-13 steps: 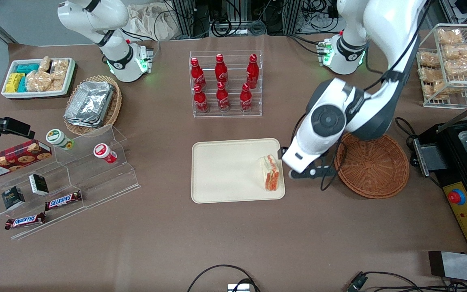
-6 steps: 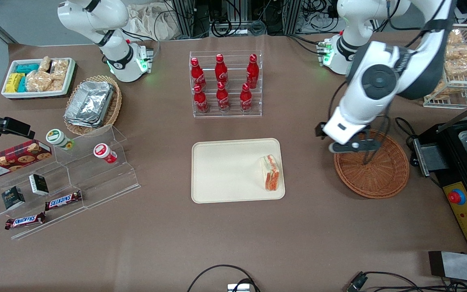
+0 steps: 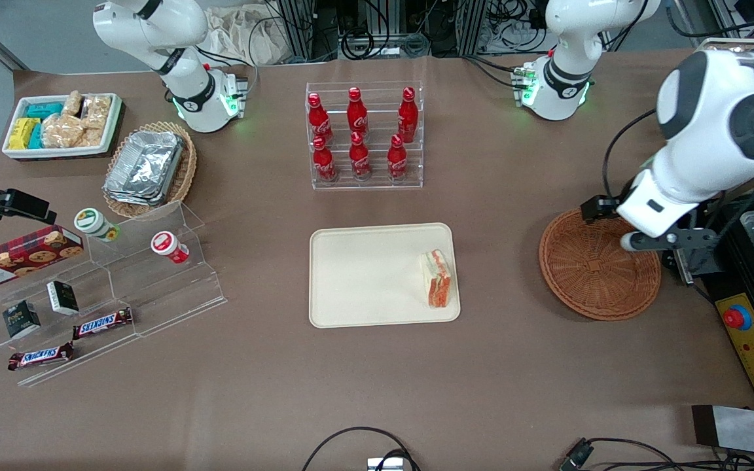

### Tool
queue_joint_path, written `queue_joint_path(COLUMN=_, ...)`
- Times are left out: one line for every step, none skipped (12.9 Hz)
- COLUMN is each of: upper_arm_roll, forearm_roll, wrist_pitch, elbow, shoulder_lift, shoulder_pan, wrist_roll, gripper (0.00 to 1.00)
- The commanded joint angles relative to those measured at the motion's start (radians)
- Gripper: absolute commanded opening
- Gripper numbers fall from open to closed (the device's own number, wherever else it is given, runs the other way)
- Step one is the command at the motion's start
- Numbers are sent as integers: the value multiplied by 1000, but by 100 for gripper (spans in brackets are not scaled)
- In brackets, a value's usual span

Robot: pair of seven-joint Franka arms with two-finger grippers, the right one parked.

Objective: Place sandwich from basket to tray

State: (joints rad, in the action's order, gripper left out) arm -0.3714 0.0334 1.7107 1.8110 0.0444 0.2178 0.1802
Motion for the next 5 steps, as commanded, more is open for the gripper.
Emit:
queue_joint_path(upper_arm_roll=-11, forearm_roll=-17, wrist_pitch=-89, elbow=-88, shoulder_lift=8, shoulder_pan=38, wrist_roll=-48, gripper=100)
queue_joint_path(upper_arm_roll=-11, forearm_roll=-6, wrist_pitch=-89, elbow=-100, shoulder_lift=15, shoulder_pan=40, wrist_roll=-41, gripper=100)
queue_joint_path(upper_arm_roll=-11, forearm_roll=6, wrist_pitch=-94, elbow=-126, shoulder_lift=31, shoulder_pan=40, wrist_roll=-47, gripper=100)
queue_joint_path(upper_arm_roll=-14, forearm_roll=29, wrist_pitch=-103, elbow=-157, shoulder_lift=51, shoulder_pan=34, wrist_roll=-44, gripper=100)
queue_joint_path(upper_arm_roll=-15, forearm_roll=46, wrist_pitch=-130, elbow=-201, shoulder_lift=86, shoulder_pan=29, wrist_roll=-38, gripper=100)
